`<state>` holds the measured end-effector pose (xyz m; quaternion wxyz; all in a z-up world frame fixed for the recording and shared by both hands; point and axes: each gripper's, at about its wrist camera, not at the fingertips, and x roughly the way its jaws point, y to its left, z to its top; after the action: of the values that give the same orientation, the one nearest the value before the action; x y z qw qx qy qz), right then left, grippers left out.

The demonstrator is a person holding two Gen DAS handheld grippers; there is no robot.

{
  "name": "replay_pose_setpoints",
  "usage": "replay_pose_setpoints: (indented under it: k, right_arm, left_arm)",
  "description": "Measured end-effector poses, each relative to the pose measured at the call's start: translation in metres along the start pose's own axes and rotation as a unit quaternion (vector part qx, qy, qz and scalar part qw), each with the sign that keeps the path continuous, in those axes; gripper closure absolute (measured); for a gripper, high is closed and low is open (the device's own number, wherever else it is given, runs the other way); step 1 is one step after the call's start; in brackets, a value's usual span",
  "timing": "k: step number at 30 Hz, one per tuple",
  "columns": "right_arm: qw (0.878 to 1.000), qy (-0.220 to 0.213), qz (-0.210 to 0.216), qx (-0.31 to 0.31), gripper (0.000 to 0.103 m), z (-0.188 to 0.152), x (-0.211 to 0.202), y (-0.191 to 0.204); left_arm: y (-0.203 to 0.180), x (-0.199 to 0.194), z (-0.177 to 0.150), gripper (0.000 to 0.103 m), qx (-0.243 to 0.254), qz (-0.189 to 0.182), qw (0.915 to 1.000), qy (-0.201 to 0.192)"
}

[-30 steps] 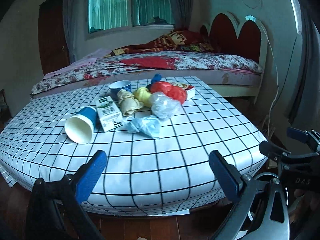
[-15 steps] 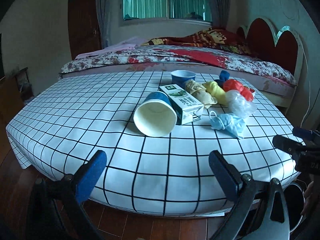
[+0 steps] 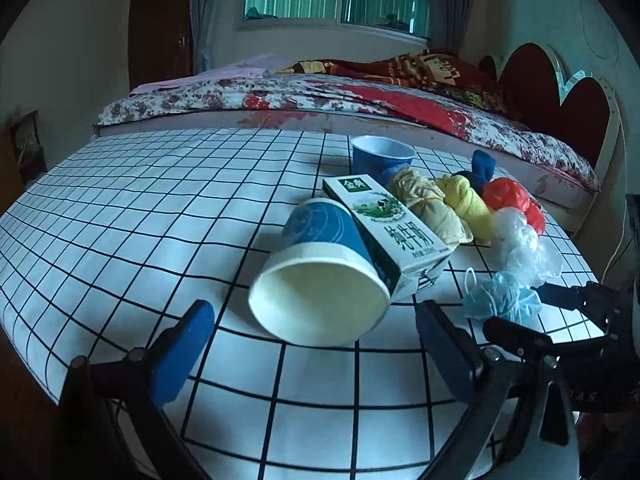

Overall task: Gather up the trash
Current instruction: 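Grasp the blue-and-white paper cup with the left tool while the right tool grasps the blue face mask, then carry the blue cup and face mask in both tools over the black bin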

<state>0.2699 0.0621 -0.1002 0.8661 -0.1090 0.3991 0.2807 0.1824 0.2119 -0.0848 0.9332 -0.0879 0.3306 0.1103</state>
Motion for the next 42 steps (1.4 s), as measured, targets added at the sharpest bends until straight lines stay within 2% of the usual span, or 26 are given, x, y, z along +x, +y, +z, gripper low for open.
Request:
replay_pose_setpoints:
  k: [4,7,8,12,14,21,27,42]
  right_arm:
    - [1.0,0.012,0.009,0.001,0.032,0.007,0.013,-0.004]
    - [1.0,0.009,0.014,-0.007,0.041,0.009,0.013,-0.001]
    - [1.0,0.007,0.012,-0.01,0.044,0.008,0.012,0.001]
    - [1.0,0.0,0.023,-0.02,0.054,0.006,0.009,0.005]
    - [0.999,-0.006,0.037,-0.021,0.058,0.004,0.004,0.006]
    - [0.997,-0.057,0.034,-0.027,0.06,-0.008,-0.036,0.006]
    - [0.996,-0.092,0.0,-0.004,0.06,-0.029,-0.077,-0.015]
    - [0.992,-0.099,-0.062,0.05,0.059,-0.093,-0.143,-0.077]
  left_arm:
    - [0.003,0.018,0.005,0.013,-0.001,-0.007,0.9998,0.019]
    - [0.007,0.024,0.005,0.03,-0.009,-0.023,0.9992,0.031]
    - [0.008,0.024,0.005,0.031,-0.009,-0.03,0.999,0.032]
    - [0.008,0.013,0.004,0.052,-0.006,-0.044,0.9989,0.017]
    - [0.006,0.005,0.002,0.054,0.0,-0.044,0.999,0.01]
    - [0.003,-0.034,-0.013,0.055,-0.008,-0.043,0.9986,-0.028]
    - [-0.019,-0.063,-0.018,0.055,0.011,-0.049,0.9972,-0.055]
    - [-0.089,-0.101,-0.04,0.055,0.063,-0.102,0.9906,-0.066]
